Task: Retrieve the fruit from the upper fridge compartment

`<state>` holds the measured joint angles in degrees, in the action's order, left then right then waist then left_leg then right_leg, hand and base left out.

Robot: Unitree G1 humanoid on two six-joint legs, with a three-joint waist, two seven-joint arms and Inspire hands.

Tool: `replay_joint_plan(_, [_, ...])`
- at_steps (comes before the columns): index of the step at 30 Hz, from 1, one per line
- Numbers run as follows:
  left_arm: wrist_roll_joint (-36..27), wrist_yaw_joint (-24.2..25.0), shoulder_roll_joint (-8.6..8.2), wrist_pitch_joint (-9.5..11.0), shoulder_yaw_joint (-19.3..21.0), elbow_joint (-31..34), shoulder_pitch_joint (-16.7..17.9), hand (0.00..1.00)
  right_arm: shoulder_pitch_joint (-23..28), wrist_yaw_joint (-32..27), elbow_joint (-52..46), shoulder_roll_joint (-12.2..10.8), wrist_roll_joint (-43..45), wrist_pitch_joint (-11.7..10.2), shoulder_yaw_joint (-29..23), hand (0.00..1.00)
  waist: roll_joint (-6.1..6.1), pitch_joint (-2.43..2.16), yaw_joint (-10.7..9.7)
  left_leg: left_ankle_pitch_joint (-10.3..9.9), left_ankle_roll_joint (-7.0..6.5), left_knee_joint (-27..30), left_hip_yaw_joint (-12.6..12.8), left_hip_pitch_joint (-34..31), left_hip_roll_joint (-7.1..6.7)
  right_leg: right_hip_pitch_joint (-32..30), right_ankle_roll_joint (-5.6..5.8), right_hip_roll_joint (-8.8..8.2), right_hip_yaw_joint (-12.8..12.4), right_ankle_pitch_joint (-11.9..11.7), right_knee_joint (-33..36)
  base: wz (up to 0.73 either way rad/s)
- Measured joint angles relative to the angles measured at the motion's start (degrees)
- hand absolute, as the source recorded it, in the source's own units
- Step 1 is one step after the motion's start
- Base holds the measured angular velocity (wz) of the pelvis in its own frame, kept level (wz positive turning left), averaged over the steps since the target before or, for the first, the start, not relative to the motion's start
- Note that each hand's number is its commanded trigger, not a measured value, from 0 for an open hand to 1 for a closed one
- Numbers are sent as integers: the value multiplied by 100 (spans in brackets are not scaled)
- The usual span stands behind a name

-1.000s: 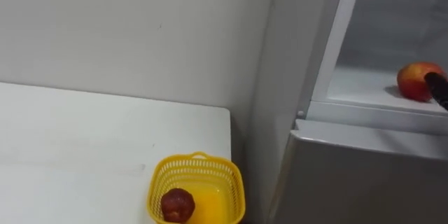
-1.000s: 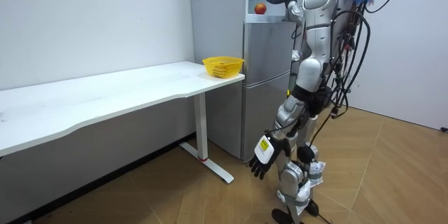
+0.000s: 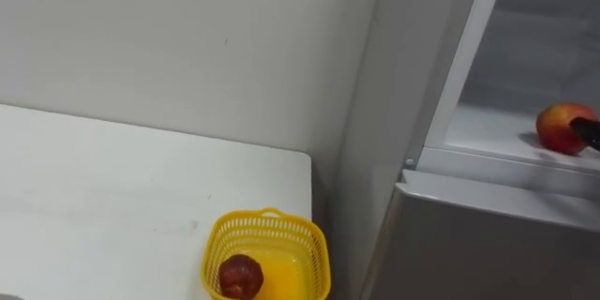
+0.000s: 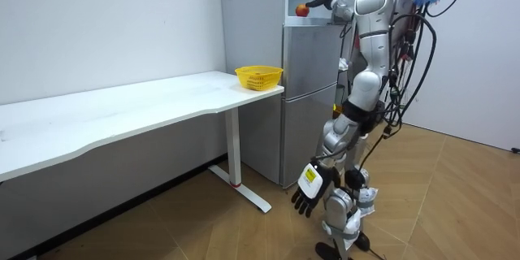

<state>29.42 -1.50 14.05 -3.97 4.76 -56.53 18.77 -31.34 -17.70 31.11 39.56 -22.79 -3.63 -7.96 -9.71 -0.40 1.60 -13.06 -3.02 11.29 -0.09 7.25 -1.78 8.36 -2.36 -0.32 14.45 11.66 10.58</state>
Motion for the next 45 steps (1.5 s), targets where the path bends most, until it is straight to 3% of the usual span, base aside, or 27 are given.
replay_joint_plan(16, [14,12,-3,-79,82,143,111,0,-234,443,154,2,-268,4,3,0,17,13,15,-2,3,-3,-47,14,0,66,0,7,10,0,2,1])
replay_joint_plan(24, [9,97,13,-86,216,141,149,0,-247,624,712,142,-884,62,16,0,11,4,48,-1,4,54,-62,-114,-4,-32,-13,13,-16,-8,-1,1])
replay_joint_plan(27, [4,89,35,-86,219,139,204,0,-247,640,823,211,-1158,127,55,0,17,-18,32,3,9,55,-62,-182,-3,-107,-17,16,-20,-11,8,0])
replay_joint_plan(32, [-12,48,63,-85,216,137,210,0,-248,701,972,482,-1430,139,480,0,49,-4,61,9,17,61,-63,-175,8,-114,-17,20,-17,-11,10,0])
replay_joint_plan(45, [-43,50,75,-73,216,374,349,0,-466,1013,1331,540,-1388,200,685,0,72,1,54,14,29,100,-174,-270,-2,-146,-21,-3,201,-13,18,4])
